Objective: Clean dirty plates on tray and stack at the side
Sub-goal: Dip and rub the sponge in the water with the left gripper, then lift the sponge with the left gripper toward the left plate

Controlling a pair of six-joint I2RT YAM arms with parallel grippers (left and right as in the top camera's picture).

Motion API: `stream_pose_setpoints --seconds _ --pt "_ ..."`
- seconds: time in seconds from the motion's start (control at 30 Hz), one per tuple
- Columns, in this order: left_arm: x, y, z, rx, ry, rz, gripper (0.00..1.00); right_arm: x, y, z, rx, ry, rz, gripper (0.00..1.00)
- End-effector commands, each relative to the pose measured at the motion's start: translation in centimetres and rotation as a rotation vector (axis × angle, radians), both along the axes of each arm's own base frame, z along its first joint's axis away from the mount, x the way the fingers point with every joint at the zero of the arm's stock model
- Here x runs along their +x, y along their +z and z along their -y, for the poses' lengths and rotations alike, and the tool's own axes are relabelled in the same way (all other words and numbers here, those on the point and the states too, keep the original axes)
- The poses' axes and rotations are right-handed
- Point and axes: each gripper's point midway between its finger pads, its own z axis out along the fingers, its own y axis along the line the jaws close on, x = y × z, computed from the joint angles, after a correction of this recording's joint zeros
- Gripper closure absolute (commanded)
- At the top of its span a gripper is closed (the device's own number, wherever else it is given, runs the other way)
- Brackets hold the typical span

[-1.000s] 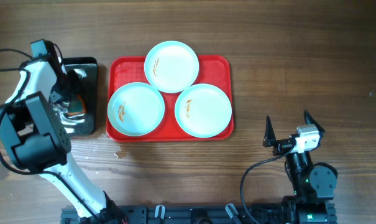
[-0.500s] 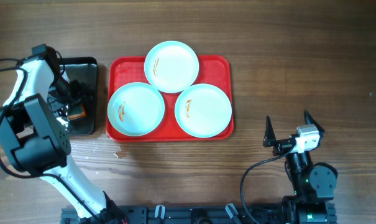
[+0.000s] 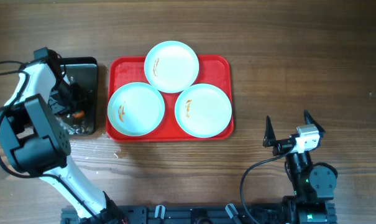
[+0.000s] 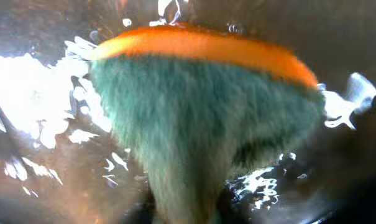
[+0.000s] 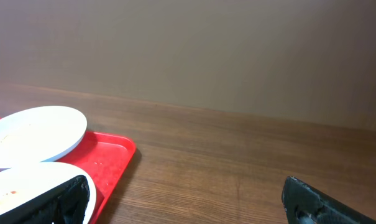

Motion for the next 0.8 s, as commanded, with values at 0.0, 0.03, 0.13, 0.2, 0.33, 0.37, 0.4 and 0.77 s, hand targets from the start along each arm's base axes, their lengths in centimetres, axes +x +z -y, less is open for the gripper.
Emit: stream_pose_setpoints --seconds 0.0,0.03,0.13,0.2,0.33,0.37,0.4,0.77 --pt "0.2 0.7 -0.8 0.044 0.006 0.018 0.0 0.0 0.2 0.4 -0.008 -0.019 0.009 0.0" --pt "0.3 0.7 -0.9 0.045 0.006 0.023 0.0 0.0 0.2 0.4 -0.008 -0.019 0.009 0.0" --pt "1.1 0.7 -1.2 0.058 0.006 0.057 0.0 0.0 0.2 0.4 -0.008 -0.019 0.009 0.0" --pt "1.6 0.8 -1.4 0.065 0.007 0.078 0.0 0.0 0.2 0.4 -0.008 -0.019 0.009 0.0" --pt "2.6 0.8 -1.4 0.059 0.007 0.12 0.11 0.0 0.2 0.4 -0.008 -0.019 0.009 0.0" --pt "2.7 0.8 -1.3 0.053 0.006 0.126 0.25 0.0 0.2 0.4 -0.008 -0.019 0.009 0.0" --pt "2.7 0.8 -1.2 0.051 0.006 0.127 0.48 0.0 0.2 0.4 -0.008 -0.019 0.009 0.0" --pt "4.0 6.9 -1.7 0.099 0.007 0.255 0.96 0.0 0.2 0.4 -0.008 -0.019 0.009 0.0"
